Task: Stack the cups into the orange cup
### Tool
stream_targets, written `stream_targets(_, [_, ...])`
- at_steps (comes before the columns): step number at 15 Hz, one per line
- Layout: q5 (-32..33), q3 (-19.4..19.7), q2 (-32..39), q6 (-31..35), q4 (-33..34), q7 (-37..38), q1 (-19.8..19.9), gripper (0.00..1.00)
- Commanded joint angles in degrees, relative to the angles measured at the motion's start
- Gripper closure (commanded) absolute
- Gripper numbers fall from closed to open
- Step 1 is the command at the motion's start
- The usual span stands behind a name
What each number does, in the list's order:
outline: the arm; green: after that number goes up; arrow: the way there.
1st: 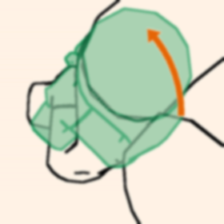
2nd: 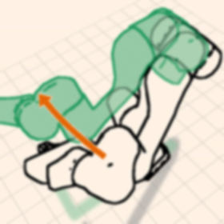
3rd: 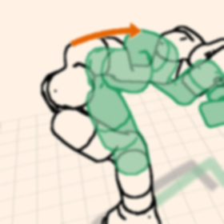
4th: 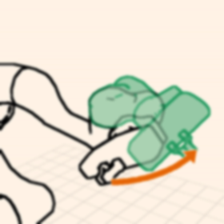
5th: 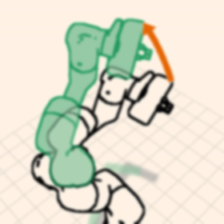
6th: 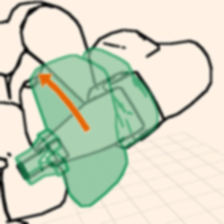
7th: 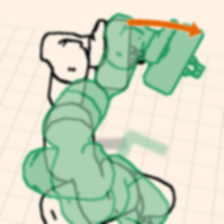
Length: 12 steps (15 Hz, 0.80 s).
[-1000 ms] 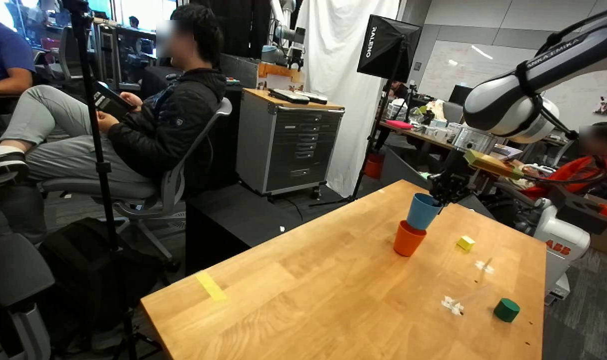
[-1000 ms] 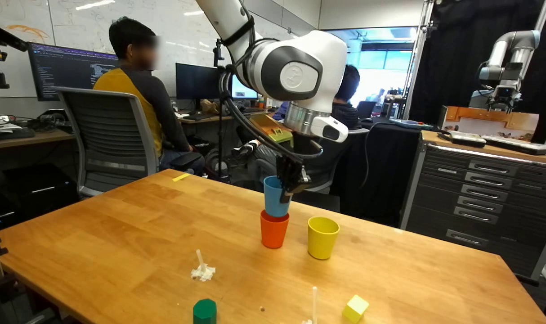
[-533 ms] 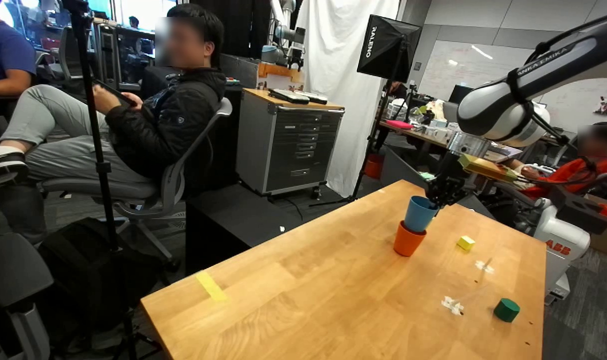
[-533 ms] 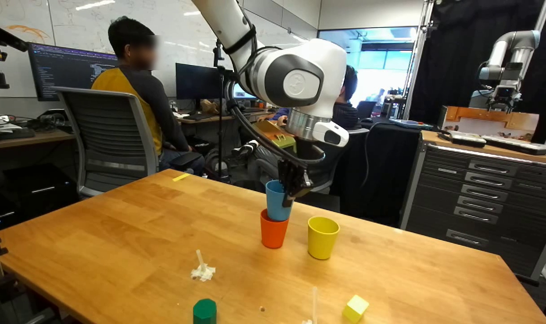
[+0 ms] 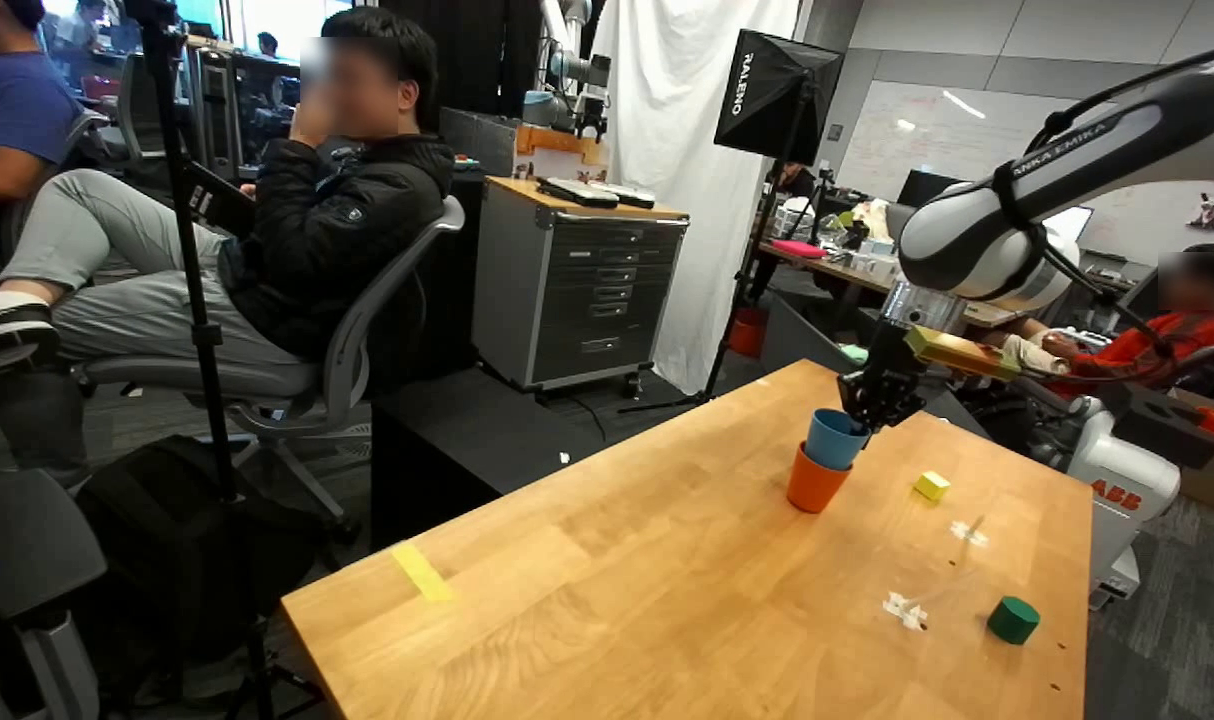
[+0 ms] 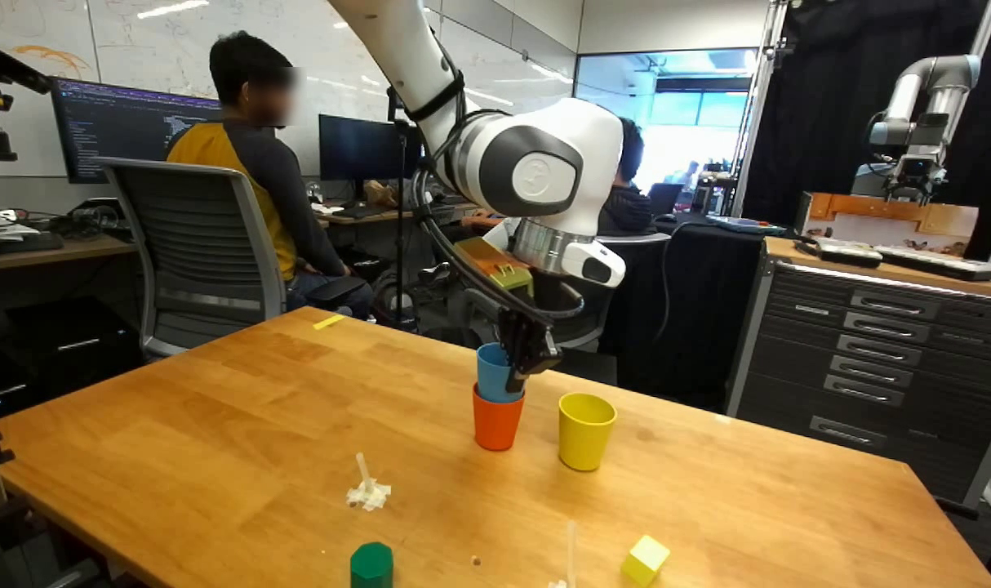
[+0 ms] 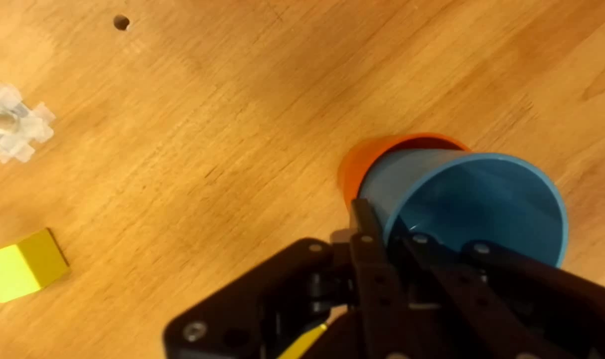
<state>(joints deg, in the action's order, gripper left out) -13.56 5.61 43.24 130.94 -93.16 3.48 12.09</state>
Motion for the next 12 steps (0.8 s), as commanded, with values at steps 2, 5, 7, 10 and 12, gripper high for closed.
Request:
stream_targets(2, [1.81, 0.22, 1.5, -1.69, 2.21, 1.4, -0.73, 0.91])
stream_targets(5, [2.11, 0.15, 1.33, -1.56, 1.93, 1.22, -0.75, 0.71])
stream_targets(7, [2.04, 0.11, 0.99, -1.43, 1.65, 1.04, -0.61, 0.56])
stream_targets(10, [1.74, -0.06, -0.09, -1.0, 0.74, 0.54, -0.34, 0.34])
stream_targets(12, [1.53, -0.15, -1.03, -0.53, -0.05, 0.19, -0.17, 0.25])
